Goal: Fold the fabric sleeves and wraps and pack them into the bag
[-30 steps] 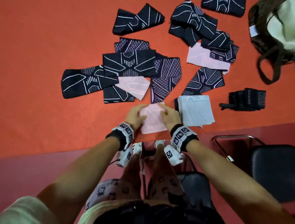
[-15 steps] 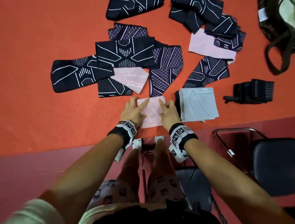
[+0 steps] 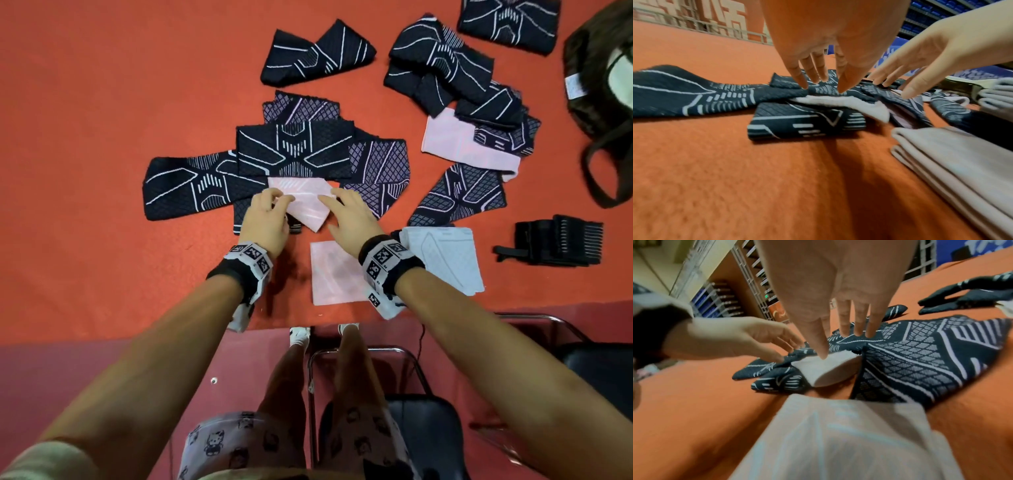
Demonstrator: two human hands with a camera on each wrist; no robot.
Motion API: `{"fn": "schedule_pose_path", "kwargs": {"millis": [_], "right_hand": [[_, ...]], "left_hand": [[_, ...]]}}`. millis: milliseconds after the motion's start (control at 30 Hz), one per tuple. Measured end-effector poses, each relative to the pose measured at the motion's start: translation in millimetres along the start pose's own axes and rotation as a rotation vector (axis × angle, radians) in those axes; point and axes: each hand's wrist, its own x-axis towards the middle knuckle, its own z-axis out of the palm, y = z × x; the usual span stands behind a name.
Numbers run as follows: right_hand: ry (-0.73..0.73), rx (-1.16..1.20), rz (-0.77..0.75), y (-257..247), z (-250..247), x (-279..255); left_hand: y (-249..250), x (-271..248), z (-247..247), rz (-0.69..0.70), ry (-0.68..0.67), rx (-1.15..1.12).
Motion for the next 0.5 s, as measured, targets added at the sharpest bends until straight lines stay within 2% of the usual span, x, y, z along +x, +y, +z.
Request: {"fn": "schedule_pose_path", "kwargs": {"millis": [100,233,300,433,500], "right_hand": [[-0.078,-0.157,-0.075,3.6,0.5,24.1],[-0.178,-0.313,-0.077,7.7,8.5,38.2],[-0.183,-0.348,-0.071,10.6,15.0,41.7],[-0.137,-0.281,-0.024,12.9,17.7,45.8],[-0.115,-0.177,-0.003,10.2,12.2,47.9]], "left_hand": [[-13.0,15.5,-10.2,-0.016,-0.072,0.053],[-32.7,29.0,-0.3,0.143,-0.19,0.161],[-34.2,35.8,0.6,0.127,-0.228,0.247],[-35.6,44.7,0.8,0.139,-0.121,0.286],[-38.4,47.3,1.4,0.13,-0.118,0.269]]}}
